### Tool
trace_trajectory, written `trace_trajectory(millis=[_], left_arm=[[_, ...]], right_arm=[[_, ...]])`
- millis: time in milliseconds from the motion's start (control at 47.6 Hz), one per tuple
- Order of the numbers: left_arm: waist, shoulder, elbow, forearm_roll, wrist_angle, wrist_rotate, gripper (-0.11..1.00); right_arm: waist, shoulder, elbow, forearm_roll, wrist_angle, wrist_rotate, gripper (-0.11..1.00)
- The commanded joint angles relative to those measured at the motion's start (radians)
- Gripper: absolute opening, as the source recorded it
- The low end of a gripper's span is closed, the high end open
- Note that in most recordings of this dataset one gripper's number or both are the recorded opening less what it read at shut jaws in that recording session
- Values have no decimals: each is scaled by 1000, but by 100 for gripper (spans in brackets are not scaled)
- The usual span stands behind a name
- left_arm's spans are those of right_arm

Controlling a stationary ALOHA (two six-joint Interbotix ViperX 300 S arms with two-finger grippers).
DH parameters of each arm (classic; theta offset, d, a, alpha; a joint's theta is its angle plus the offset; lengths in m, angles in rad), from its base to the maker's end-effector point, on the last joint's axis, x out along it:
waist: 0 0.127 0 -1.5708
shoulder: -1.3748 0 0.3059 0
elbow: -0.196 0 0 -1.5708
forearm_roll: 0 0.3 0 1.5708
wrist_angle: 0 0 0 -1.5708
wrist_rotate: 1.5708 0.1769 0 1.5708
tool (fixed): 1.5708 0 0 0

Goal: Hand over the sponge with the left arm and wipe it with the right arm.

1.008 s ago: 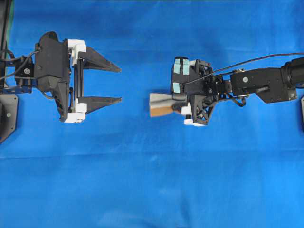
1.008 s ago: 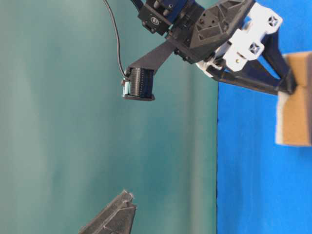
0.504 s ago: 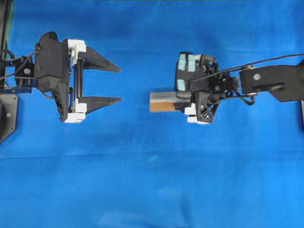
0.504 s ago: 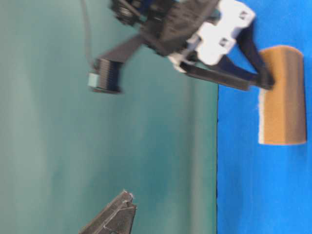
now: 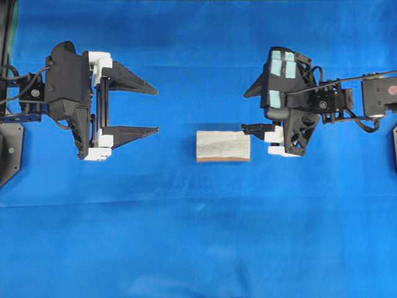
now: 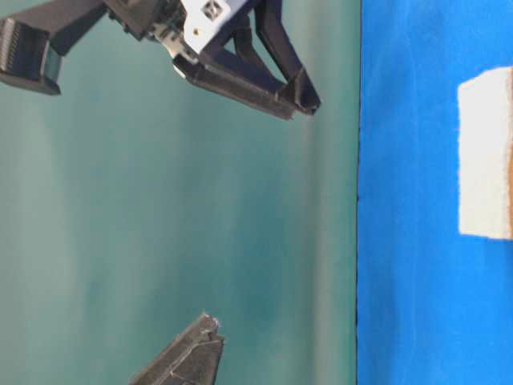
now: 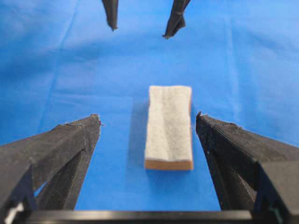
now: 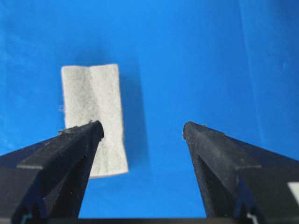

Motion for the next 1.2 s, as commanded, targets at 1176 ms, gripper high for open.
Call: trace_trajectory(millis=[1176], left_arm=[[0, -637, 163, 0, 308, -11, 81]], right_arm=[[2, -844, 334, 8, 109, 14, 71]])
